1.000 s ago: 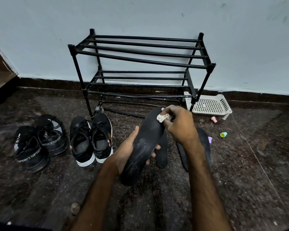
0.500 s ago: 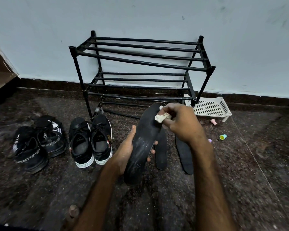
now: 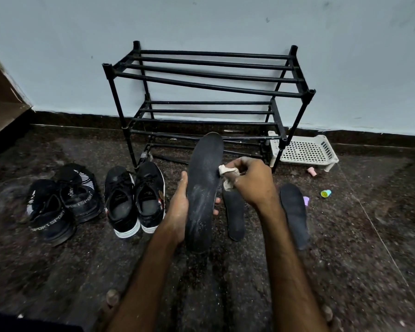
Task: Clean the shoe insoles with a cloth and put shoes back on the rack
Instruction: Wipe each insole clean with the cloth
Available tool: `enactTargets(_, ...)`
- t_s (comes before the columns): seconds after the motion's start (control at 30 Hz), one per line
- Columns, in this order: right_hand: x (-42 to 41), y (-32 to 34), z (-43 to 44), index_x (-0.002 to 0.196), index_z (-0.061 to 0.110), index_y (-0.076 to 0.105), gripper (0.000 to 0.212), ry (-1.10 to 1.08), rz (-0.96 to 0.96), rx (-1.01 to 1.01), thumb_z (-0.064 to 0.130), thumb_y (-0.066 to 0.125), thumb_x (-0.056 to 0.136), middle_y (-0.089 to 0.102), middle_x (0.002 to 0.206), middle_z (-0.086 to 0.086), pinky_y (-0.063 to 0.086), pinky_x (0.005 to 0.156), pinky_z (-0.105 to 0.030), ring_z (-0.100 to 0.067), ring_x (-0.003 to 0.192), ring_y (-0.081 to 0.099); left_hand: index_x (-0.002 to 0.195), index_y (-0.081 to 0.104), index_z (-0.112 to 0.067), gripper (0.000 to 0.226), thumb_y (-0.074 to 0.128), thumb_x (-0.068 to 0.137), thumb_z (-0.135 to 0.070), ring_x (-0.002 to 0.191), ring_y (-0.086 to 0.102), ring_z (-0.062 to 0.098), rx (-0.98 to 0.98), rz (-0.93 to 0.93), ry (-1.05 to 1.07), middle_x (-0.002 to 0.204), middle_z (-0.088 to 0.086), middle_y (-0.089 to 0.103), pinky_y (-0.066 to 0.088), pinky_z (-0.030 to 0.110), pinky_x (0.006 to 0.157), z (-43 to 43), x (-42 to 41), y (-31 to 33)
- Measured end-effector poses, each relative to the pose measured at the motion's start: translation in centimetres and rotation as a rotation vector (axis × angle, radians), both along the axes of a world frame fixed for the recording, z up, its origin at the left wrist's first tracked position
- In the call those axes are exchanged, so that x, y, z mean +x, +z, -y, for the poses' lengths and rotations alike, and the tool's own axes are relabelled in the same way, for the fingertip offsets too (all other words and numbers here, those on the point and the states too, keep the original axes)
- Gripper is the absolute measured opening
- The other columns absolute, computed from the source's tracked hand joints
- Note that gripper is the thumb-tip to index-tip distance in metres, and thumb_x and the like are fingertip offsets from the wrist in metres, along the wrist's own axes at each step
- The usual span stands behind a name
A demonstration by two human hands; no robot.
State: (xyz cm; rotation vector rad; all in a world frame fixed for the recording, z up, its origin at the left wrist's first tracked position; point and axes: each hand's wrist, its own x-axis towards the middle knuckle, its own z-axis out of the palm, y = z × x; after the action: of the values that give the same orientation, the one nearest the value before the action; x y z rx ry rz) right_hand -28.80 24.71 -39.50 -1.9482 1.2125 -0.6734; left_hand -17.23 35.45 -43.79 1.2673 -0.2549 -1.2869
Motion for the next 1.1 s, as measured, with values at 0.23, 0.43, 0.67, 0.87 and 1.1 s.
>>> enactTargets(0.23, 1.1, -3.4, -0.8, 0.076, 0.026, 0.069, 0.011, -0.012, 0.223, 0.250, 0.020, 0.078, 0.075, 0.072, 0.073, 0.003, 0.060, 0.071, -0.047, -0.014, 0.063, 0.067, 0.130, 0.056, -0.005, 0.079, 0.030, 0.094, -0.070, 0.070, 0.067, 0.020, 0.020, -0.006, -0.032, 0.078, 0.002, 0.070, 0.056, 0.034, 0.067, -0.5, -0.5, -0.5)
enactTargets(0.43, 1.0, -3.1, -0.5, 0.084, 0.022, 0.072, 0.008, -0.180, 0.293, 0.092, 0.023, 0.079, 0.081, 0.072, 0.078, 0.003, 0.054, 0.062, -0.028, -0.008, 0.065, 0.065, 0.110, 0.068, -0.001, 0.079, 0.022, 0.096, -0.065, 0.068, 0.068, 0.028, -0.156, -0.287, -0.025, 0.096, 0.020, 0.069, 0.056, 0.034, 0.057, -0.3, -0.9, -1.2)
enactTargets(0.67, 2.2, -1.7, -2.0, 0.095, 0.017, 0.069, 0.009, 0.092, -0.194, -0.274, 0.013, 0.065, 0.088, 0.058, 0.102, -0.001, 0.044, 0.073, -0.024, -0.017, 0.085, 0.058, 0.101, 0.072, -0.007, 0.070, 0.031, 0.095, -0.064, 0.067, 0.064, 0.026, -0.153, -0.240, 0.049, 0.084, 0.016, 0.070, 0.054, 0.032, 0.056, 0.5, -0.8, -2.3)
enactTargets(0.87, 2.0, -2.0, -2.3, 0.073, 0.020, 0.062, 0.010, 0.038, -0.196, -0.091, 0.022, 0.069, 0.080, 0.070, 0.075, 0.004, 0.055, 0.071, -0.030, -0.016, 0.076, 0.067, 0.120, 0.066, -0.007, 0.066, 0.035, 0.097, -0.060, 0.095, 0.066, 0.027, -0.145, -0.243, 0.090, 0.109, 0.016, 0.068, 0.053, 0.037, 0.083, 0.4, -1.2, -2.5)
enactTargets(1.1, 2.5, -1.2, -2.7, 0.076, 0.021, 0.069, 0.011, 0.270, -0.059, 0.055, 0.024, 0.080, 0.079, 0.072, 0.074, 0.004, 0.052, 0.057, -0.022, -0.007, 0.064, 0.068, 0.119, 0.065, -0.008, 0.056, 0.034, 0.101, -0.050, 0.087, 0.070, 0.021, -0.234, -0.271, 0.114, 0.105, 0.013, 0.072, 0.057, 0.031, 0.071, 0.5, -0.8, -2.5)
